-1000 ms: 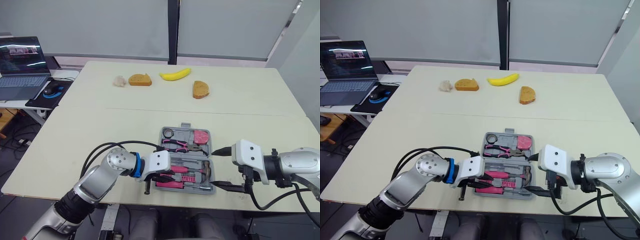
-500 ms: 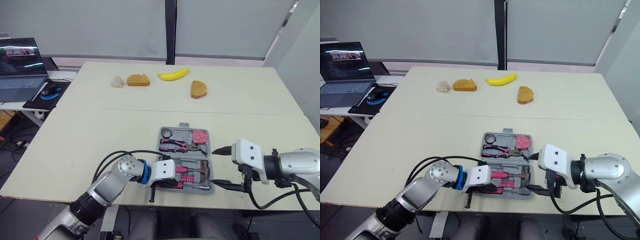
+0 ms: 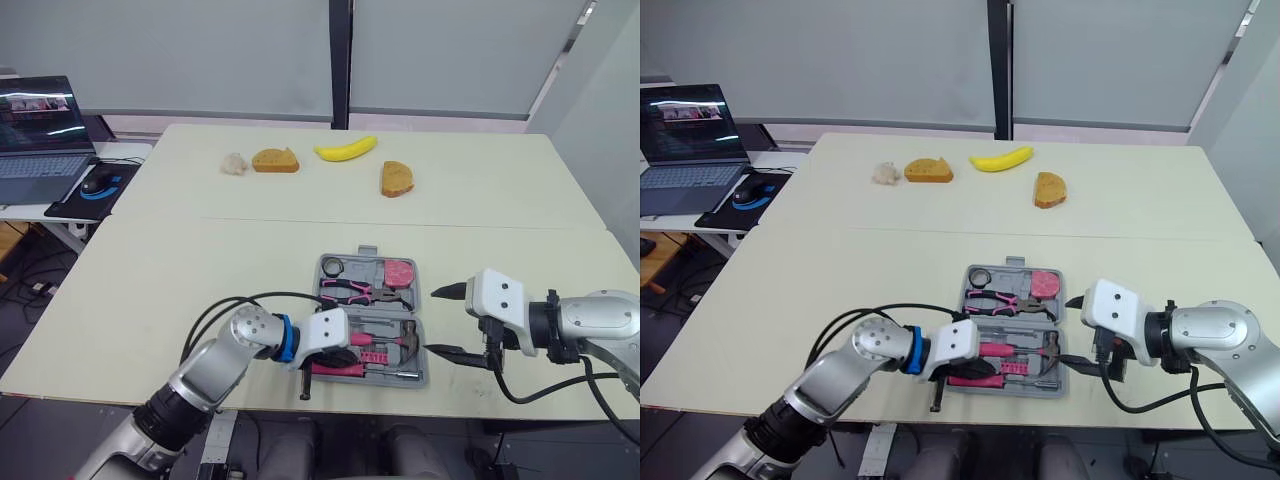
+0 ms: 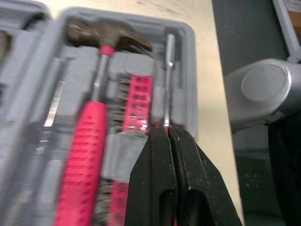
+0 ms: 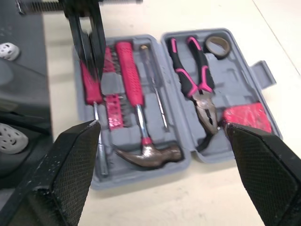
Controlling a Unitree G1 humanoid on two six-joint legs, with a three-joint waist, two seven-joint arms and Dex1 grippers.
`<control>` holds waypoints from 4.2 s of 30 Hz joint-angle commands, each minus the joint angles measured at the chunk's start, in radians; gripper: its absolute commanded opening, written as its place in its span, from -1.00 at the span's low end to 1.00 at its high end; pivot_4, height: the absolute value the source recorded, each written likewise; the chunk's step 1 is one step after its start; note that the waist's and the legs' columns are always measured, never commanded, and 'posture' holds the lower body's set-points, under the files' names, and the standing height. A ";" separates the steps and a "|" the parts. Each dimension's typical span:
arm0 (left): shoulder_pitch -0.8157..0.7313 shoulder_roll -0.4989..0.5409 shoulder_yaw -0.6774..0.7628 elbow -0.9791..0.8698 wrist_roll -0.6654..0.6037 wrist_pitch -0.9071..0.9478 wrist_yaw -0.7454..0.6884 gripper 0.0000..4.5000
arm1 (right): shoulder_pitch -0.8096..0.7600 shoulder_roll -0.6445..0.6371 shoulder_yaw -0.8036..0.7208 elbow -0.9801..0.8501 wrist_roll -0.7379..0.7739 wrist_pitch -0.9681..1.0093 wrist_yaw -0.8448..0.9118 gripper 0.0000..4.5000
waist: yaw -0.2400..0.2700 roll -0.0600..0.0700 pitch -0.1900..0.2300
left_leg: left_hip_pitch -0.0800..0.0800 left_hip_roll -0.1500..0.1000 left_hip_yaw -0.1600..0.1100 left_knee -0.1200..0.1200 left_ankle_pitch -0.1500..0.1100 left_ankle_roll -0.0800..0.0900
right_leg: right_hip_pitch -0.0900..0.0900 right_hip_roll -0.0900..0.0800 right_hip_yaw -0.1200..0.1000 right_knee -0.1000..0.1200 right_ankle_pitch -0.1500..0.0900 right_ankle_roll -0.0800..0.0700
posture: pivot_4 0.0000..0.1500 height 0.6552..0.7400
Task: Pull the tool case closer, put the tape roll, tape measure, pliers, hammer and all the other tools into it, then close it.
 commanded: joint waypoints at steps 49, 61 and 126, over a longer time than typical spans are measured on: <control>0.000 -0.108 -0.003 0.237 0.225 -0.091 0.074 -1.00 | -0.149 0.333 0.333 0.421 -0.558 -0.235 0.046 -1.00 | -0.006 0.002 -0.002 | 0.001 -0.002 0.000 0.001 0.000 -0.001 | -0.001 0.001 0.002 0.001 0.001 0.000 | 1.00 1.00; 0.052 -0.095 -0.015 0.190 0.237 -0.061 0.083 -1.00 | -0.081 0.320 0.332 0.326 -0.564 -0.168 0.042 -1.00 | -0.005 0.006 -0.004 | 0.002 -0.001 0.000 0.000 0.000 -0.001 | 0.000 0.001 0.002 0.001 0.000 0.000 | 1.00 1.00; 0.111 -0.027 -0.188 0.089 0.150 -0.010 0.040 -1.00 | -0.319 0.661 -0.320 0.813 0.168 0.466 -0.262 0.99 | -0.017 0.011 -0.007 | 0.002 -0.001 0.001 0.000 0.000 0.000 | 0.000 0.000 0.003 0.002 0.001 0.000 | 1.00 1.00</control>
